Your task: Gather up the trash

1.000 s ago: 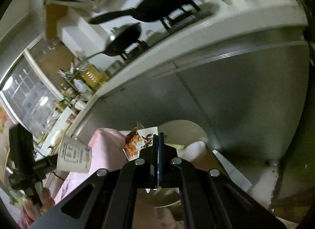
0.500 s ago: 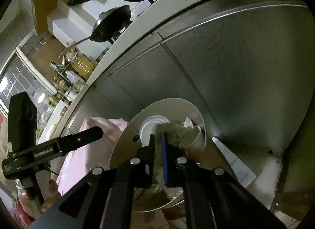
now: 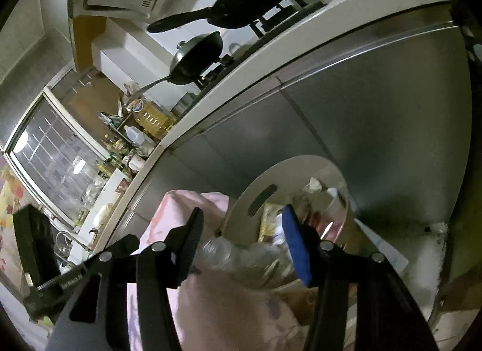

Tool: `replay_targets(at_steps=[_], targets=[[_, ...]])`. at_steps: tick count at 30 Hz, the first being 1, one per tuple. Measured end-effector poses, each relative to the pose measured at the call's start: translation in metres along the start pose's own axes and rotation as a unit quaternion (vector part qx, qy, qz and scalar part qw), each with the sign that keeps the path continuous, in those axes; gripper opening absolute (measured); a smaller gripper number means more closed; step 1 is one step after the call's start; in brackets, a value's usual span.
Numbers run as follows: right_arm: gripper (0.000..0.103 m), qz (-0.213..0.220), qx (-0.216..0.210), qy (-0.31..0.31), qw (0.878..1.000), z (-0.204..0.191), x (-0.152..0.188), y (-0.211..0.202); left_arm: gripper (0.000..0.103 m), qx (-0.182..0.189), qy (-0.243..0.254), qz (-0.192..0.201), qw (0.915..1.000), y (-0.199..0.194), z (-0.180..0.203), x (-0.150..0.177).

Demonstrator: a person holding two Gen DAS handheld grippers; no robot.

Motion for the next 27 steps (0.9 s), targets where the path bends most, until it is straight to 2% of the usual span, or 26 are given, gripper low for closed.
replay_targets(at_steps=[8,10,12,27], targets=[[0.052,-0.004,-0.008,-0.017,1.0,-0.053,0.029,-0.035,0.059,-0.043,0.008,0.035,0.9984,-0.067,-0.028,0.015],[0.053,-0.006,-0.01,-0.023,1.0,-0.064,0.036,-0.042,0.064,-0.048,0.004,0.041,0.998,-0.079,-0.032,0.018],[0.053,-0.01,-0.011,-0.031,0.999,-0.076,0.044,-0.05,0.065,-0.052,0.001,0.049,0.9975,-0.091,-0.036,0.021],[0.066,-0.011,0.004,-0.048,0.999,-0.11,0.063,-0.078,0.069,-0.072,0.015,0.092,0.9931,-0.154,-0.04,0.033]])
Point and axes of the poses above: each gripper's, at about its wrist camera, not at the fingertips, and y roughly the way its jaws point, z to its right, x to its underside, the point moved 9 cm from there along y, roughly the way its jaws point, and after that the axes turned 11 degrees about z, right-handed, at the moved point
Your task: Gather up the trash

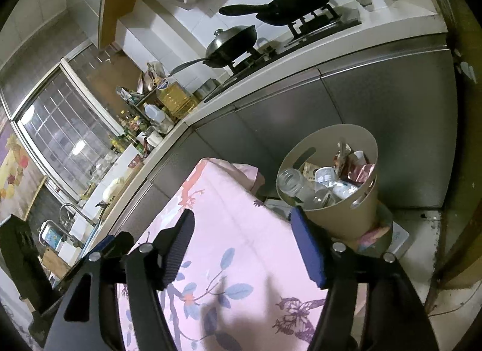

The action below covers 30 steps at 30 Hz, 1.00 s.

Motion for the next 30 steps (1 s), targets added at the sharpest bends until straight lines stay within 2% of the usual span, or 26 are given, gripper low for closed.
replay_targets(at_steps=[2,4,8,10,12,20,30], targets=[[0.068,-0.001,-0.001,-0.001,1.0,-0.004,0.001,-0.002,0.07,-0.001,0.0,0.003,1.0,-0.004,-0.001,0.0],[0.072,-0.003,0.001,-0.003,1.0,-0.008,0.003,-0.003,0.078,-0.003,-0.002,0.007,1.0,-0.008,-0.004,0.0],[0.075,-0.007,0.006,-0.006,1.0,-0.015,0.009,-0.005,0.084,-0.011,0.001,0.01,0.9999,-0.013,-0.008,0.002],[0.079,-0.01,0.011,-0.005,1.0,-0.016,0.012,-0.006,0.093,-0.016,0.002,0.009,0.9998,-0.015,-0.011,0.005],[0.08,-0.013,0.01,-0.006,1.0,-0.019,0.015,-0.006,0.097,-0.02,-0.001,0.009,0.9998,-0.017,-0.015,0.007],[0.081,-0.034,0.005,-0.029,0.999,-0.039,0.031,-0.003,0.097,-0.059,0.006,0.0,0.9982,-0.03,-0.036,0.017],[0.081,-0.048,0.002,-0.04,0.998,-0.06,0.042,0.001,0.097,-0.06,-0.004,-0.008,0.9982,-0.048,-0.053,0.029]])
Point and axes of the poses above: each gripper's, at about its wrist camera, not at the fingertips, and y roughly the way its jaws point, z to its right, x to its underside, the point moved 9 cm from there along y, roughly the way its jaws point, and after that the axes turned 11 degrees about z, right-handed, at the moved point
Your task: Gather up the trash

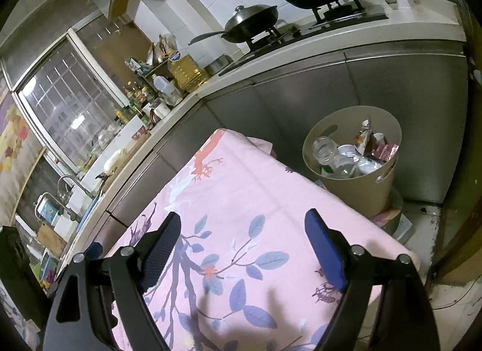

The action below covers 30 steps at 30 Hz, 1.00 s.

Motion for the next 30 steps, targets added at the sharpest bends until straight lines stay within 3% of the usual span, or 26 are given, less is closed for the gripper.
replay_targets(at_steps=[12,22,25,27,30], targets=[[0.082,-0.018,0.004,-0.008,1.0,-0.011,0.008,0.002,0.097,-0.019,-0.021,-0.014,0.9995,-0.011,-0.025,0.005],[0.082,-0.02,0.011,-0.008,1.0,-0.012,0.01,0.006,0.097,-0.02,-0.046,-0.063,0.9968,-0.009,-0.037,0.017],[0.082,-0.021,0.01,-0.009,1.0,-0.012,0.01,0.007,0.097,-0.021,-0.043,-0.06,0.997,-0.01,-0.038,0.015],[0.082,-0.022,0.009,-0.01,1.0,-0.013,0.011,0.007,0.097,-0.013,-0.051,-0.052,0.9973,-0.013,-0.039,0.012],[0.082,-0.024,0.009,-0.011,1.0,-0.013,0.012,0.008,0.097,0.036,-0.064,-0.043,0.9964,-0.018,-0.034,0.006]])
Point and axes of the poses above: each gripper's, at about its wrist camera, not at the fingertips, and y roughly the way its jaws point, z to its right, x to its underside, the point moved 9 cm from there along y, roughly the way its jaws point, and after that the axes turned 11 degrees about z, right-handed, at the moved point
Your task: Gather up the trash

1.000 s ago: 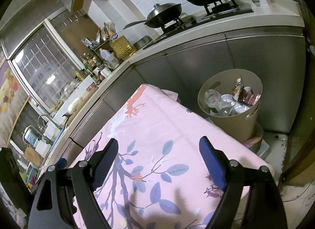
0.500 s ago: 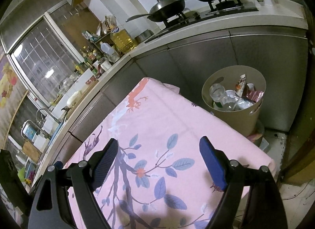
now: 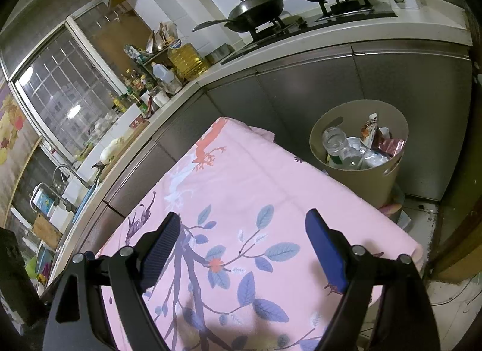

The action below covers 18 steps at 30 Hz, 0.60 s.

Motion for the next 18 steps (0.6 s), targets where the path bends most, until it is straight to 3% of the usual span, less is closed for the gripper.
replay_targets(at_steps=[2,10,18], targets=[[0.082,-0.001,0.0,0.0,1.0,0.0,0.0,0.001,0.097,0.006,-0.017,0.003,0.9998,-0.002,-0.003,-0.003],[0.082,-0.007,-0.002,0.002,1.0,-0.002,0.004,0.002,0.097,-0.067,-0.018,0.034,0.997,-0.009,-0.028,-0.015],[0.082,-0.013,-0.007,-0.004,1.0,-0.006,0.008,0.004,0.097,-0.092,-0.014,0.024,0.9953,-0.008,-0.04,-0.013]])
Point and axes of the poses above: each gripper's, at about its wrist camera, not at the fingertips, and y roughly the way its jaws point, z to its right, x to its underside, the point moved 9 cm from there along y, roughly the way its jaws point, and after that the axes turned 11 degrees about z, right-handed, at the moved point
